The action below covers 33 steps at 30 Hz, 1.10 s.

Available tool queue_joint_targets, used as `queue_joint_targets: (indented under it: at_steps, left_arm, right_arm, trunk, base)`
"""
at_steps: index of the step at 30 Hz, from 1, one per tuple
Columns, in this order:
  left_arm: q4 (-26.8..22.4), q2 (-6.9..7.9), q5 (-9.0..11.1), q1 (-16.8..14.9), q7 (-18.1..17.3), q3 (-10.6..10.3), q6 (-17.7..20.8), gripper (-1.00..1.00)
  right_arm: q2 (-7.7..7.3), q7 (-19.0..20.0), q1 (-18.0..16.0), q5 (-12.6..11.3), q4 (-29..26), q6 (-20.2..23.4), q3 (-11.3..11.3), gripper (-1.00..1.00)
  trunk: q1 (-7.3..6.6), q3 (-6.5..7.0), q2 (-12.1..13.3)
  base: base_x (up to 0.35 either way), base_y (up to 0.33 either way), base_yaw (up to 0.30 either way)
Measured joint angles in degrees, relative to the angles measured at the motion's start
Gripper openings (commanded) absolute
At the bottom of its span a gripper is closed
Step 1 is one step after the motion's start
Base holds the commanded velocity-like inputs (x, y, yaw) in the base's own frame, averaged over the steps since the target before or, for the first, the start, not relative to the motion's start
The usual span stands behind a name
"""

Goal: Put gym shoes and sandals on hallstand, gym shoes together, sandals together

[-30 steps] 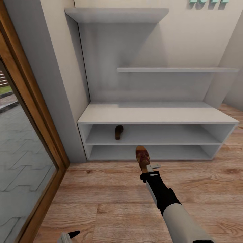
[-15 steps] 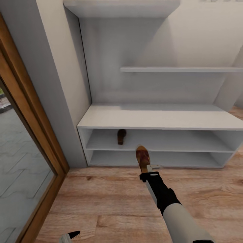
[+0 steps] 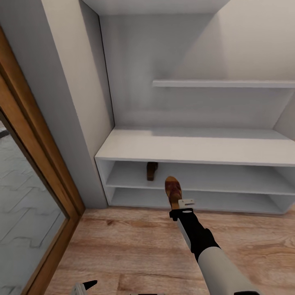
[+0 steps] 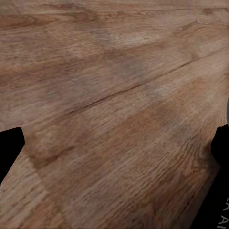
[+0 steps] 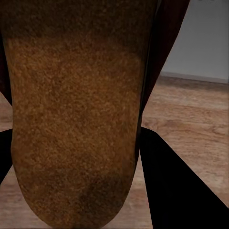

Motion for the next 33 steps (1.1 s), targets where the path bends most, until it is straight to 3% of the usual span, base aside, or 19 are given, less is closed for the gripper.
queue_joint_targets:
  at_steps: [9,33]
  left_arm:
    - [0.00,-0.11,0.04,0.00,-0.03,0.00,-0.07,1.00]
    - [0.00,-0.11,0.07,0.00,0.02,0.00,0.00,1.00]
  right_arm:
    - [0.00,-0.01,0.00,0.06,-0.12,0.07,0.00,-1.00]
    - [0.00,0.06,0.00,0.07,-0.08,0.06,0.02,-1.00]
  trunk:
    - [-0.02,-0.35,0.00]
    - [-0.02,-0.41,0.00]
  base:
    - [0.273,0.000,0.000]
    - [0.133,0.000,0.000]
